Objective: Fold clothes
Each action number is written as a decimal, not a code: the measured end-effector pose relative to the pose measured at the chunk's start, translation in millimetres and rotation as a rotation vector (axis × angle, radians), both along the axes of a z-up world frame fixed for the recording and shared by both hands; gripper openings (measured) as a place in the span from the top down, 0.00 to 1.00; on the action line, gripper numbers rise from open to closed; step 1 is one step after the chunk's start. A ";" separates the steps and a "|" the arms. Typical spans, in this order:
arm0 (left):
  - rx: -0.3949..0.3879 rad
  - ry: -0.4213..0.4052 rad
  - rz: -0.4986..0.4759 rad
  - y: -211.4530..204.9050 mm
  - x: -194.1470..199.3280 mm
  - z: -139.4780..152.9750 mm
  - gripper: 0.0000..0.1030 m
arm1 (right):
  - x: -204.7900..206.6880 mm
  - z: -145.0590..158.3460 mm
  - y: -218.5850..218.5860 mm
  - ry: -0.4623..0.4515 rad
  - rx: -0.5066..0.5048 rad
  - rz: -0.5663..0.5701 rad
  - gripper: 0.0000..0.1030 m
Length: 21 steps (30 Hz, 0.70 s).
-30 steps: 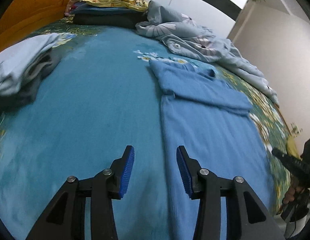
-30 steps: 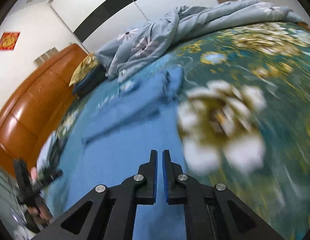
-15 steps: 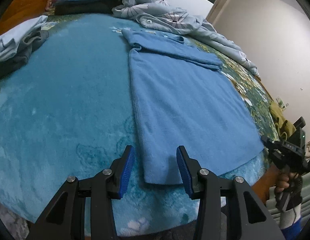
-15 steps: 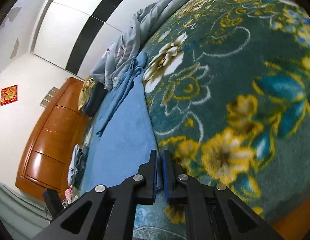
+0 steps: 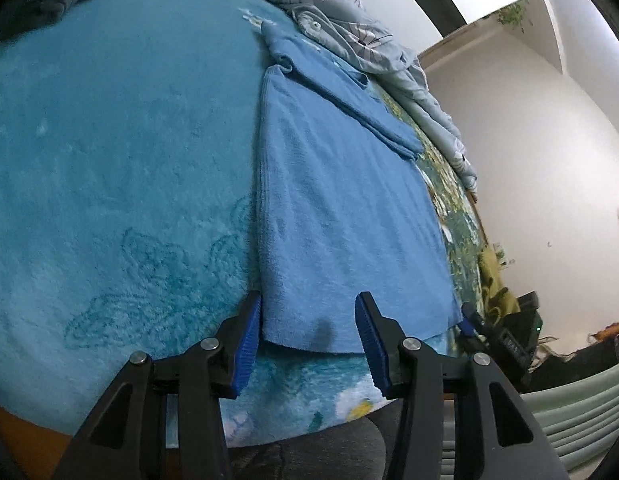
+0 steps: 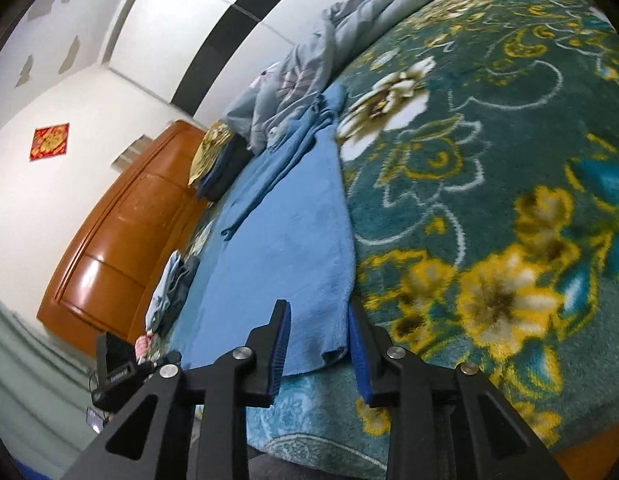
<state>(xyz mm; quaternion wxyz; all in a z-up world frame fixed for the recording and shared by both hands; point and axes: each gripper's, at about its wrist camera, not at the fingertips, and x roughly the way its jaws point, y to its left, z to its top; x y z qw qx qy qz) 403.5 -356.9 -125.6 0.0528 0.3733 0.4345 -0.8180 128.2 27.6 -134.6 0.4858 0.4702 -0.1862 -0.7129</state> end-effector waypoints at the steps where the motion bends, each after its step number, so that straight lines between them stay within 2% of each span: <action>1: 0.005 0.001 -0.003 0.0 -0.8 -0.2 0.53 | -1.1 -0.4 -0.1 -0.001 -0.006 0.010 0.69; 8: 0.044 0.014 -0.022 -1.4 -4.5 -1.9 0.54 | -10.7 -2.8 -4.6 -0.018 -0.035 0.083 0.72; 11: 0.052 0.007 -0.019 -3.4 -2.5 -3.8 0.65 | -12.5 -3.9 -4.9 -0.025 -0.021 0.097 0.78; 13: 0.061 -0.002 -0.014 -5.8 -0.7 -6.4 0.78 | -14.2 -5.1 -6.0 -0.029 0.009 0.103 0.87; 14: 0.064 -0.007 -0.013 -6.6 0.2 -7.7 0.90 | -15.3 -6.1 -5.8 -0.031 0.023 0.106 0.92; 17: 0.075 0.011 -0.016 -7.1 2.3 -10.3 0.93 | -19.6 -9.1 -4.1 -0.063 0.014 0.125 0.96; 21: 0.124 0.083 -0.010 -13.6 1.1 -6.3 0.94 | -29.9 -11.3 3.4 -0.141 -0.094 0.141 0.96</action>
